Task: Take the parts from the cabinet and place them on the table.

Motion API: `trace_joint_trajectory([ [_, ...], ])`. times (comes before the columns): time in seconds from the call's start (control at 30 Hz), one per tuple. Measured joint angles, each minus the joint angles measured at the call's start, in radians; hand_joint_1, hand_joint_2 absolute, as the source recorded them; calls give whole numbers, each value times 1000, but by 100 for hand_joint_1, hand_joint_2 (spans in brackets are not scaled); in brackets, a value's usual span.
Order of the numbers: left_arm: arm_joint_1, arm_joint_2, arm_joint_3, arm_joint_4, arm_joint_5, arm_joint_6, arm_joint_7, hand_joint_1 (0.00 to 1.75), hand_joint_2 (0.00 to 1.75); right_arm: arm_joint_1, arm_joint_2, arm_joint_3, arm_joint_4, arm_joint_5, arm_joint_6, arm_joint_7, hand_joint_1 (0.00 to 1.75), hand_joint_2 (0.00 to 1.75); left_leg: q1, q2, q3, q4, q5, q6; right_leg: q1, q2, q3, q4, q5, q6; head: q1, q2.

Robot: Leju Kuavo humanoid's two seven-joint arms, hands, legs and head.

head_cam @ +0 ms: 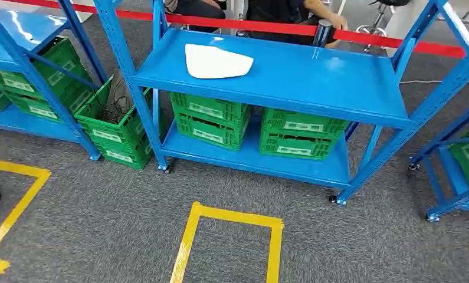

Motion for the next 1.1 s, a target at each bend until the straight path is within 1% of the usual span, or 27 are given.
trace_joint_trajectory([
  [0.03,3,0,0,0,0,0,-2,0,0,-2,0,0,0,0,0,0,0,0,-1,6,0,0,-2,4,-3,-15,-35,66,-37,5,13,0],
  [0.1,3,0,0,0,0,1,-5,0,0,-3,0,0,0,-1,1,0,0,0,-3,16,0,0,-5,7,-8,-27,-114,216,-99,11,20,0],
  [0.13,3,0,0,0,0,1,-5,0,0,-1,0,0,0,-1,1,0,0,0,-4,19,1,1,-7,7,-11,-29,-138,256,-104,14,22,0],
  [0.17,3,0,0,0,0,1,-5,0,0,0,0,0,0,-1,4,0,0,0,-5,21,4,1,-9,7,-12,-29,-139,252,-87,14,25,0],
  [0.2,3,0,0,0,-1,1,-4,0,0,0,0,0,0,-1,6,0,0,0,-4,22,8,1,-13,6,-13,-30,-117,200,-46,14,27,0],
  [0.27,3,0,0,0,-1,1,-2,0,0,3,0,1,0,-1,9,2,0,0,-4,24,20,0,-21,0,-12,-37,-36,28,45,6,36,0],
  [0.3,4,-1,0,0,-1,1,0,0,0,2,0,1,0,-1,10,2,0,0,-4,26,21,0,-23,-4,-9,-48,-12,-30,45,0,42,0],
  [0.33,4,-2,0,0,-1,1,0,0,0,-1,0,1,0,-1,10,3,0,0,-10,27,23,1,-28,-12,-2,-47,1,-34,42,-6,41,0],
  [0.43,4,-2,0,0,-1,2,2,0,0,-1,0,6,0,-1,10,3,0,0,-4,30,29,-9,-27,-27,6,-42,3,-35,41,-23,38,0],
  [0.47,4,-2,0,0,-1,2,3,0,0,-4,0,8,-1,-1,10,3,0,0,-4,29,32,-8,-34,-34,-4,-40,21,-55,47,-31,38,0],
  [0.5,5,-1,0,1,-2,3,3,0,0,-2,0,8,0,-1,10,3,0,0,-4,21,23,15,-47,-34,-4,-40,34,-66,46,-37,32,0],
  [0.53,5,-1,0,1,-1,2,3,0,0,-1,-1,8,0,-1,9,3,0,0,-4,18,-6,74,-74,-34,-4,-40,39,-69,45,-45,25,0],
  [0.6,2,0,0,1,0,2,3,0,0,-3,0,10,0,-1,10,3,0,0,-4,16,-102,234,-125,-36,-2,-37,42,-68,40,-50,12,0],
  [0.63,2,0,0,0,0,1,3,0,0,-4,0,12,0,-1,11,3,0,0,-5,15,-142,290,-134,-37,-1,-34,44,-68,37,-52,9,0],
  [0.67,2,0,0,0,0,1,3,0,0,-4,1,15,0,-1,11,3,0,0,-5,15,-162,303,-119,-36,0,-30,48,-68,33,-52,5,0],
  [0.7,2,1,0,0,0,1,3,0,0,-3,1,16,0,-1,11,3,0,0,-5,15,-153,263,-77,-34,0,-26,55,-68,28,-50,0,0],
  [0.73,1,1,0,0,0,1,3,0,0,-3,1,16,0,-1,11,3,0,0,-5,14,-124,190,-27,-32,0,-23,63,-67,23,-48,-3,0],
  [0.77,2,2,0,0,0,1,3,0,0,-3,1,16,0,-1,11,3,0,0,-5,14,-81,94,25,-28,0,-19,72,-65,17,-45,-7,0],
  [0.8,2,2,0,0,1,2,4,0,0,-2,2,16,0,-1,11,3,0,0,-5,9,-52,24,44,-24,0,-18,67,-63,10,-40,-11,0],
  [0.83,1,1,0,0,0,2,4,0,0,-2,2,16,0,-1,11,3,0,0,-8,6,-37,4,19,-24,8,-16,58,-56,-1,-31,-13,0],
  [0.87,0,2,0,0,1,2,4,0,0,-3,2,17,0,-1,11,3,0,0,-9,6,-24,7,18,-19,4,-13,59,-58,-4,-25,-11,0],
  [0.93,1,1,0,0,1,1,3,0,0,-2,2,18,0,-1,11,3,0,0,-15,5,-23,7,17,-9,0,-14,64,-62,-4,-13,-6,0],
  [0.97,1,-1,0,-1,1,1,3,0,0,-5,1,18,0,-1,11,3,0,0,-6,5,-17,-1,20,-4,1,-14,69,-60,-9,-7,-9,0],
  [1.0,1,0,0,-1,1,1,3,0,0,-4,1,18,0,-1,11,3,0,0,-3,6,-11,-4,20,-1,0,-19,70,-48,-15,-1,-6,0],
  [1.03,0,-2,0,-2,0,2,3,0,0,-4,1,18,0,-1,11,3,0,0,-3,7,-9,-5,17,3,-1,-25,50,-7,-36,6,7,0],
  [1.07,1,-2,0,-2,1,2,3,0,0,-5,1,18,0,-1,11,3,0,0,-4,10,-9,-5,14,7,-5,-27,10,61,-67,11,19,0],
  [1.1,1,-2,0,-2,1,1,3,0,0,-5,1,18,0,-1,11,3,0,0,-6,11,-8,-5,12,10,-8,-28,-34,134,-93,15,21,0],
])
